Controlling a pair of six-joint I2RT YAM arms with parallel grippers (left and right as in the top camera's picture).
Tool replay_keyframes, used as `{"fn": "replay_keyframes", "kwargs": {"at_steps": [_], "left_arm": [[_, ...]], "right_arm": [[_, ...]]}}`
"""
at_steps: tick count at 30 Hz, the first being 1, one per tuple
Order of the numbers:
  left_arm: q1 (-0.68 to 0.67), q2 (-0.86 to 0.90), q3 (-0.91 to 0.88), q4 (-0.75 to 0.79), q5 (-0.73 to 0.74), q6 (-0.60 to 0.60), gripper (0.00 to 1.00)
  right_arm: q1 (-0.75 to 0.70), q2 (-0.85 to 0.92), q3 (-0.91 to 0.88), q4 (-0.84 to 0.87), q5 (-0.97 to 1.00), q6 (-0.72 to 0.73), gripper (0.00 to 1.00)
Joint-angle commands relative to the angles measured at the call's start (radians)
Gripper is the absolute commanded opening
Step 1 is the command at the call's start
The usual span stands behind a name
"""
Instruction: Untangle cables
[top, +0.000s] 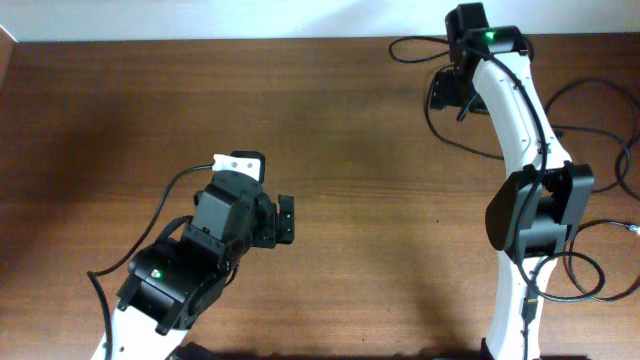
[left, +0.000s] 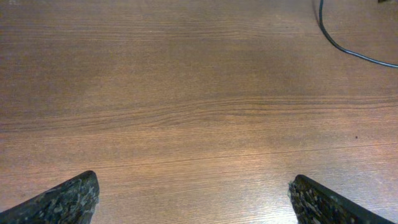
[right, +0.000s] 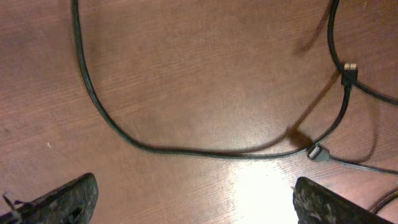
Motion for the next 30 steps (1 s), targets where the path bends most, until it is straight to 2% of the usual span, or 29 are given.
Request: {"fn": "replay_keyframes", "kwargs": {"at_steps": [1, 6, 11, 17, 21, 23, 27, 30], "left_arm": [[0.001, -0.002, 0.009, 0.002, -0.014, -0.016, 0.99], [0.001, -0.002, 0.009, 0.002, -0.014, -0.016, 0.99], [0.001, -0.002, 0.009, 0.002, -0.014, -0.016, 0.99], [0.001, -0.002, 0.009, 0.002, -0.014, -0.016, 0.99], [0.001, -0.002, 0.009, 0.002, -0.014, -0.016, 0.99], [0.001, -0.002, 0.009, 0.002, -0.014, -0.016, 0.99], [0.001, -0.002, 0.009, 0.002, -0.014, -0.016, 0.99], [0.001, -0.002, 0.009, 0.002, -0.014, -0.016, 0.99]], "right_arm": [[-0.010, 0.011, 0.009, -0.074, -0.016, 0.001, 0.99], [-0.011, 0.014, -0.060, -0.185, -0.098, 0.001, 0.99], [-0.008, 0.014, -0.182, -0.184, -0.145, 0.002, 0.99], [-0.008, -0.065, -0.222, -0.233, -0.135, 0.015, 0.99], [-0.008, -0.322, -0.474, -0.160, -0.127, 0.017, 0.99], [-0.008, -0.491, -0.665, -0.069, -0.175, 0.019, 0.99], [-0.008, -0.913, -1.107, 0.252, -0.315, 0.062, 0.99], [-0.008, -1.033, -1.233, 0.346, -0.314, 0.069, 0.99]]}}
